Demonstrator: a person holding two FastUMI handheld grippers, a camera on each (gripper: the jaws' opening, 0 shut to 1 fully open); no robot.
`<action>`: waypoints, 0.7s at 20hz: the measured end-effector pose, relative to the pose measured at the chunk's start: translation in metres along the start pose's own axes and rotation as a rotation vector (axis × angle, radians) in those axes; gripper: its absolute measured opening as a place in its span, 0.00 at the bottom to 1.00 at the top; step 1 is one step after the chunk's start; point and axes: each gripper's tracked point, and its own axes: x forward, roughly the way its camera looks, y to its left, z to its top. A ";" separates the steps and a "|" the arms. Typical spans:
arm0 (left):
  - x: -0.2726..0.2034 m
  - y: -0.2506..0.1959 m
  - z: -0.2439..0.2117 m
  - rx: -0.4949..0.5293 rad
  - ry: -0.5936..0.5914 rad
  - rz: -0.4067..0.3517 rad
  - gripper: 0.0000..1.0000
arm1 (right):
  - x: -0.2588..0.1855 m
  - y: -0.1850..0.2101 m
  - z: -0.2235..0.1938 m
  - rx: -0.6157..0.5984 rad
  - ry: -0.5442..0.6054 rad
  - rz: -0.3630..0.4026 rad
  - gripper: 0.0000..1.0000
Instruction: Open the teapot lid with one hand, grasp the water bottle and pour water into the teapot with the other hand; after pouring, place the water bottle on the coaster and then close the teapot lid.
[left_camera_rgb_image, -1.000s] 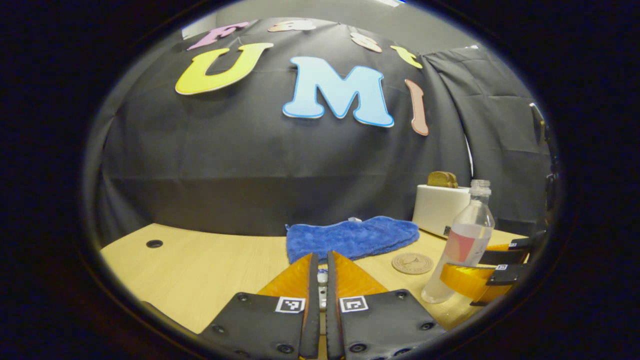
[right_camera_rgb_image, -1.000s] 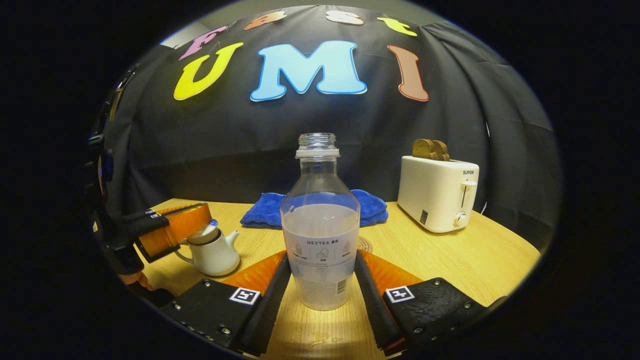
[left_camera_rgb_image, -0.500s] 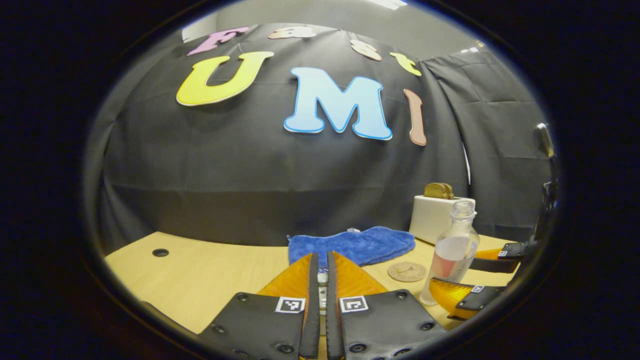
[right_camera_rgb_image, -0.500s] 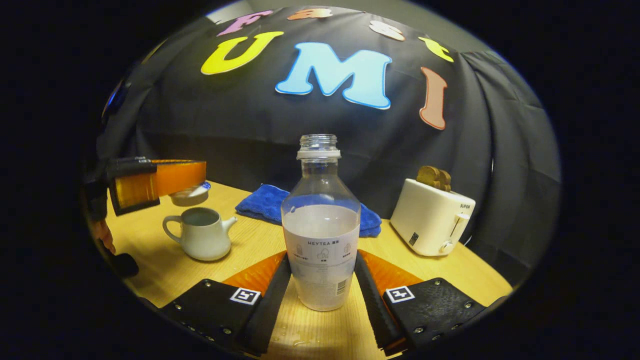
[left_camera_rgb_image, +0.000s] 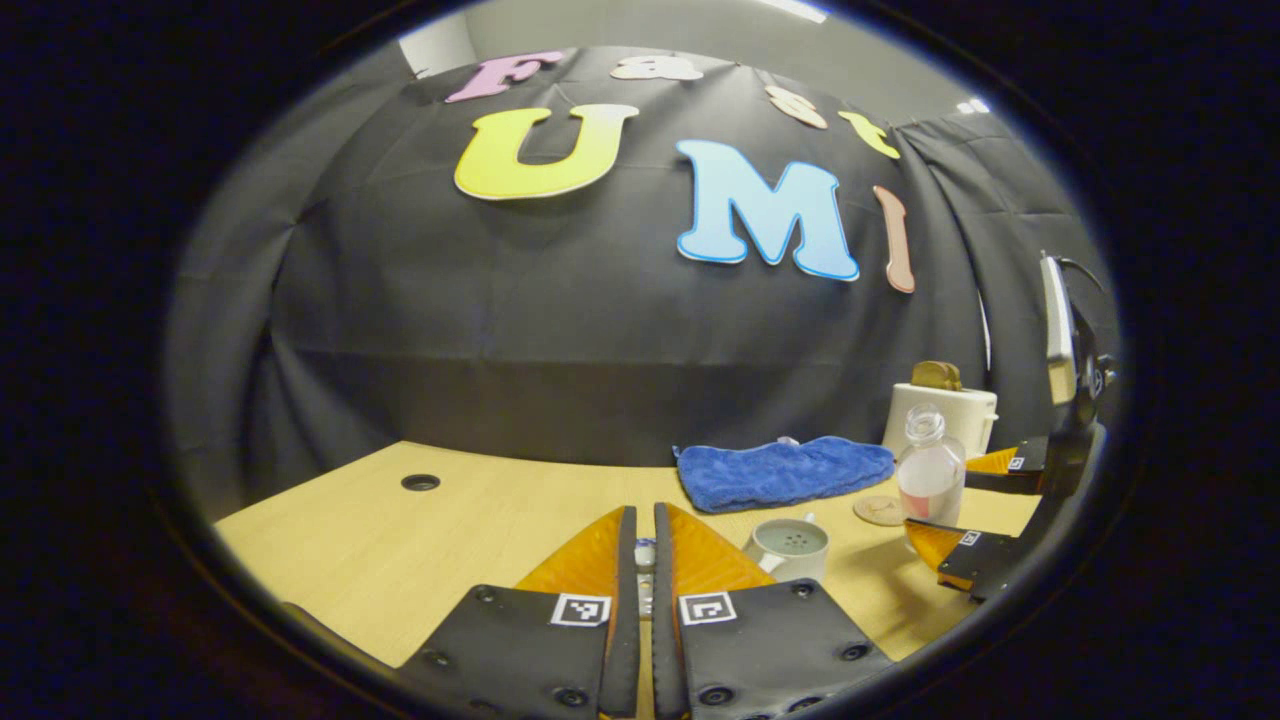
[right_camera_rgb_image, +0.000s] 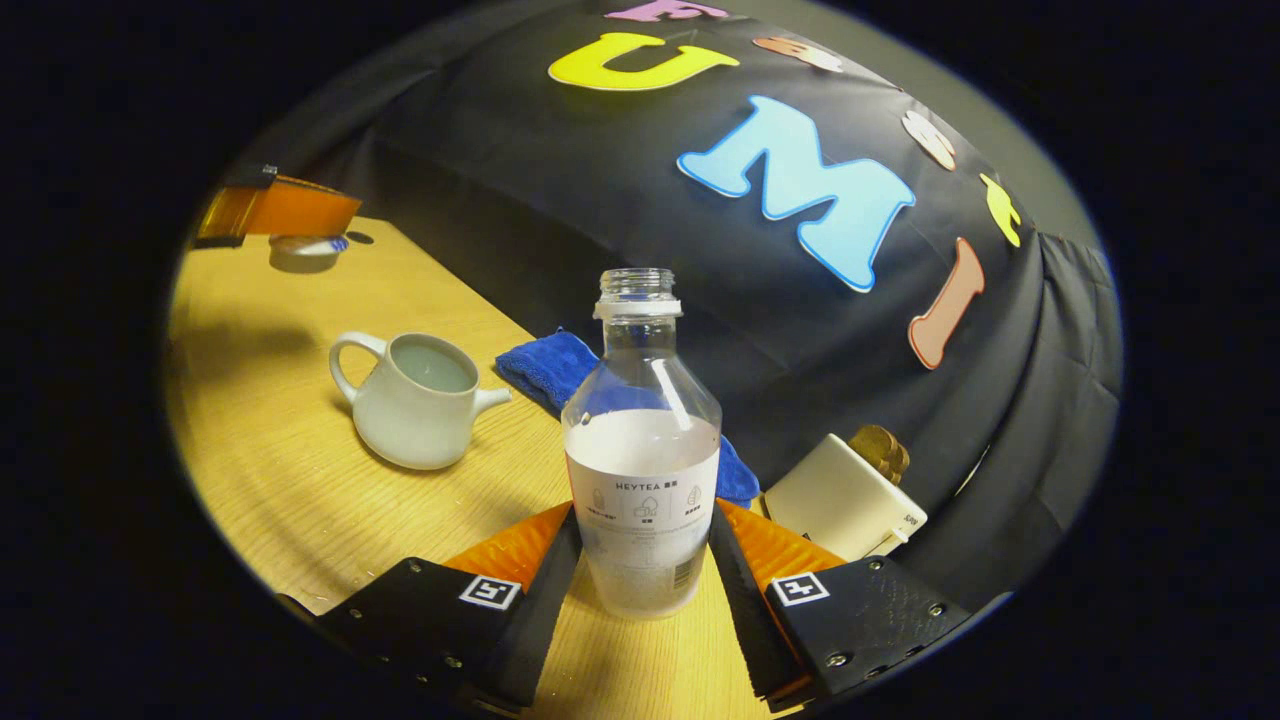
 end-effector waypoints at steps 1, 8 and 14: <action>-0.001 0.003 0.005 -0.020 -0.017 -0.003 0.14 | 0.002 0.002 0.002 -0.028 0.001 0.001 0.76; 0.000 -0.003 -0.003 -0.069 -0.009 -0.043 0.14 | 0.010 0.002 0.004 -0.295 -0.005 -0.059 0.76; -0.002 0.001 0.003 -0.082 -0.035 -0.033 0.11 | 0.027 0.000 0.019 -0.518 -0.034 -0.087 0.76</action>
